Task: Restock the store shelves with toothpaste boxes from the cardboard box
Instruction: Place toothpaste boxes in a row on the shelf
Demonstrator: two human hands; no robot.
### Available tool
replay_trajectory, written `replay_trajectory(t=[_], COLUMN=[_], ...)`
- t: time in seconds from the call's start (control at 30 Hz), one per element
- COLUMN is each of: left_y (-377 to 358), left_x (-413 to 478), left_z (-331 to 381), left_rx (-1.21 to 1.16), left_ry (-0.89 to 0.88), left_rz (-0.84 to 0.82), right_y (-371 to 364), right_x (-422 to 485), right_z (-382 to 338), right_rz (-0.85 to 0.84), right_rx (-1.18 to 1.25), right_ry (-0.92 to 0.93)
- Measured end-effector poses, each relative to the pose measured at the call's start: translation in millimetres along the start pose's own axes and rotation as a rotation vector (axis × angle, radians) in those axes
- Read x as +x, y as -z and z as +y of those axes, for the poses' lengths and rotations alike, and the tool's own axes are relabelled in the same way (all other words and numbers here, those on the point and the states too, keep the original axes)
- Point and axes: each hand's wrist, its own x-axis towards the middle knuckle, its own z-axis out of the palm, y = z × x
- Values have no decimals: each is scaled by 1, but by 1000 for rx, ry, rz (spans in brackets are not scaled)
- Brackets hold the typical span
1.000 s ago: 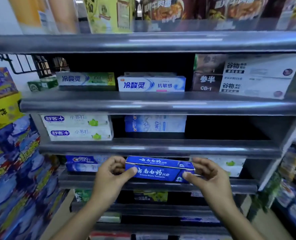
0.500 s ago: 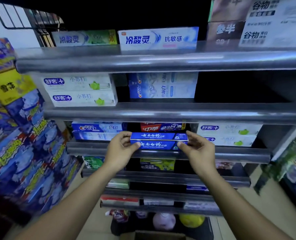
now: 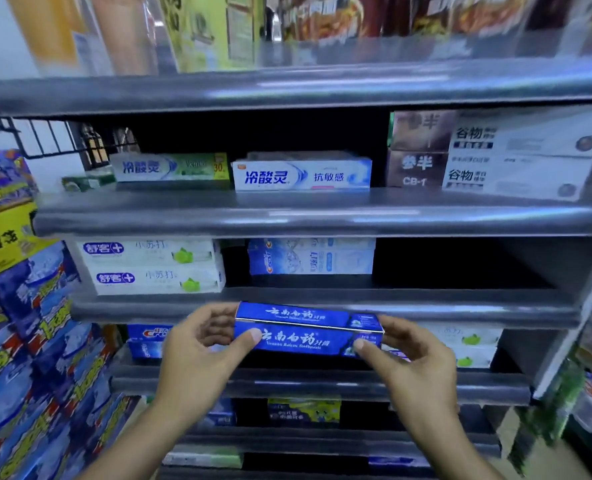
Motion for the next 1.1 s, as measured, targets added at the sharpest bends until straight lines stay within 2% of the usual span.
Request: replay_trajectory(t=[0.17, 0.33, 0.43, 0.63, 0.73, 0.9, 1.1], left_y=[-22, -101, -150, -217, -239, -262, -266], left_x=[18, 35, 42, 53, 63, 74, 74], left_z=[29, 45, 55, 83, 92, 92, 90], left_rx=[-30, -60, 35, 439, 504, 630, 694], left_ry=[-57, -26, -34, -56, -33, 72, 112], left_rz=[-48, -92, -138, -50, -47, -100, -132], right_y=[19, 75, 111, 156, 168, 165, 164], right_x=[22, 60, 86, 133, 151, 162, 168], right_z=[-36, -56, -58, -47, -42, -29, -23], right_rz=[65, 164, 212, 312, 340, 294, 251], right_rx=[-1, -86, -123, -298, -474, -756, -793], right_ry=[93, 163, 147, 99, 15, 34, -24])
